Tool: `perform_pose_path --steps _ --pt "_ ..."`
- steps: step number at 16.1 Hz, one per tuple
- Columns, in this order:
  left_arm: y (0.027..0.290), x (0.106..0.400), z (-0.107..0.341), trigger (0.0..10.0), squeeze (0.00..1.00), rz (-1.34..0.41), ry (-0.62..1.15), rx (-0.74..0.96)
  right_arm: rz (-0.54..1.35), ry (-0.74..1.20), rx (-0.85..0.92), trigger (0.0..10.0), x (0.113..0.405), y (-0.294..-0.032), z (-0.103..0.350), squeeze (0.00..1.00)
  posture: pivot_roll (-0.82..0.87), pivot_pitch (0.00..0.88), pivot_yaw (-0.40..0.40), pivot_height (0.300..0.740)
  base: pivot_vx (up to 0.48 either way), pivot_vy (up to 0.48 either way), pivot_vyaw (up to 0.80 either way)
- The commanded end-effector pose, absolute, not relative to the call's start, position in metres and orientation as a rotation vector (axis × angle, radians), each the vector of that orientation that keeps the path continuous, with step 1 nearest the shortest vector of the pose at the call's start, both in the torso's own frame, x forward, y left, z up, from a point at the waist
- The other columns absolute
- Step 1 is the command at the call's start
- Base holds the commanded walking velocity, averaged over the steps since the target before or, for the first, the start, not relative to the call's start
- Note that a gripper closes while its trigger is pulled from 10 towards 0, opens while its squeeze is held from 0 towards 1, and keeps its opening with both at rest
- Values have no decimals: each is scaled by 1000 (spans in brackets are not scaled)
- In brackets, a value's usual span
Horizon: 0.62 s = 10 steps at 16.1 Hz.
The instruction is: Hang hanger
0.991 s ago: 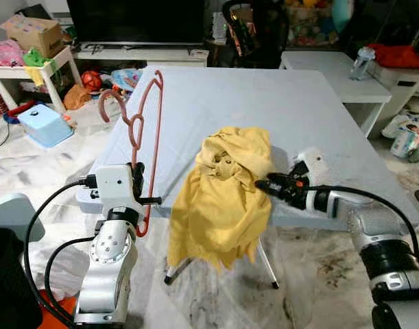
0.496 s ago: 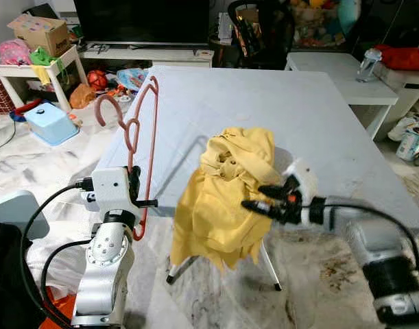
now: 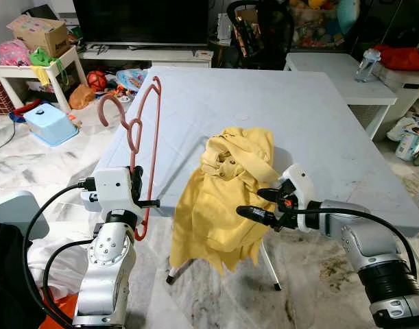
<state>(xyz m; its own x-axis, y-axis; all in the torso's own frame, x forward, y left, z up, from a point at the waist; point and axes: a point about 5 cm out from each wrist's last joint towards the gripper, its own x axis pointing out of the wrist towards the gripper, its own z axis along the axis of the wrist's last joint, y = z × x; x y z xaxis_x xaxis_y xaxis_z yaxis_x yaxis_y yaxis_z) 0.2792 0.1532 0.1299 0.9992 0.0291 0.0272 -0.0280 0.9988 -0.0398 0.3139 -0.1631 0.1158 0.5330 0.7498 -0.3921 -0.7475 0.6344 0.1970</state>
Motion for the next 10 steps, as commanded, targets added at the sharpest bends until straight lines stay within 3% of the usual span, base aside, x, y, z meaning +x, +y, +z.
perform_pose_path --steps 1,9,10 --pt "152 280 133 10000 0 21 -37 -37 890 449 -21 10000 316 -163 123 1000 -28 0 -5 740 0 0 0" --pt "152 280 133 10000 0 19 -37 -38 873 450 -21 10000 314 -161 123 1000 -28 0 -5 740 0 0 0" --pt "150 281 133 10000 0 3 -39 -35 558 201 -61 10000 335 -140 141 0 -23 0 -15 740 0 0 0"
